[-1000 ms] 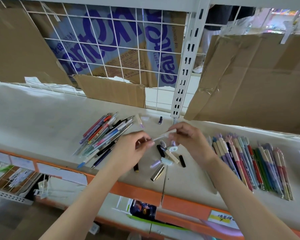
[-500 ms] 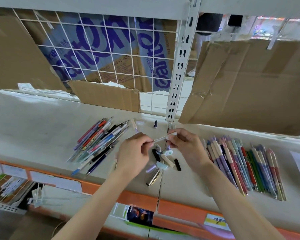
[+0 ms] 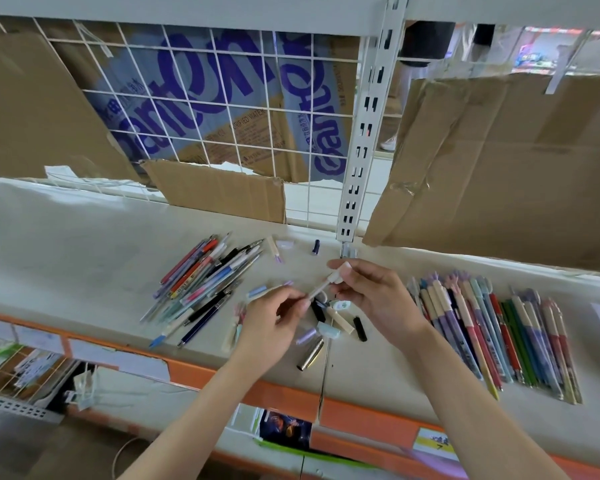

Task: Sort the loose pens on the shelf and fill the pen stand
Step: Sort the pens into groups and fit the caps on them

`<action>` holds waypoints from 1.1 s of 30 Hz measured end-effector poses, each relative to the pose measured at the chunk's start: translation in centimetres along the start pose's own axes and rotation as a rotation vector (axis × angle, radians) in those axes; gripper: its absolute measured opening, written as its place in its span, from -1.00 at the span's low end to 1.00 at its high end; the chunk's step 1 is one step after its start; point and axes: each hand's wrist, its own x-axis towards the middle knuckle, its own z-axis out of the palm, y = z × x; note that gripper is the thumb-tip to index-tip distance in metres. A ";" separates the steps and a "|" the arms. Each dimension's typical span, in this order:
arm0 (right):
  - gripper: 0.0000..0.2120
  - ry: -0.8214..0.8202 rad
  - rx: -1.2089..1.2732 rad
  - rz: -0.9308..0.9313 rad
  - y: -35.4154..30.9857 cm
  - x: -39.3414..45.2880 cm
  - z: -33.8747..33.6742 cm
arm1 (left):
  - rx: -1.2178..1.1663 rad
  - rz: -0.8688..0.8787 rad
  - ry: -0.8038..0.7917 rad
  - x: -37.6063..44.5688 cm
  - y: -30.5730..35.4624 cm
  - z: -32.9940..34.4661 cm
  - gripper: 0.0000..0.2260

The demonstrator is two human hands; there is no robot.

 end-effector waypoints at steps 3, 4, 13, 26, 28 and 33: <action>-0.79 0.007 0.049 0.038 0.0 0.0 -0.1 | -0.031 -0.062 -0.053 -0.1 0.3 -0.3 -0.91; -0.82 0.035 0.040 0.039 0.2 0.1 0.0 | 0.007 -0.078 -0.081 -0.1 0.6 -0.3 -0.90; -0.84 0.247 -0.037 0.026 2.2 1.5 4.0 | -0.249 -0.489 -0.282 1.0 2.4 -3.0 -0.78; -0.79 0.084 -0.197 0.133 0.9 1.5 -0.4 | -1.077 -0.699 -0.164 -1.6 1.3 -4.7 -0.76; -0.83 0.084 -0.262 0.128 1.1 1.4 -0.2 | -1.119 -0.694 -0.178 -1.4 1.5 -4.5 -0.77; -0.91 -0.022 -0.820 0.062 1.9 1.7 1.8 | -1.130 -0.660 -0.193 -1.1 1.2 -4.2 -0.82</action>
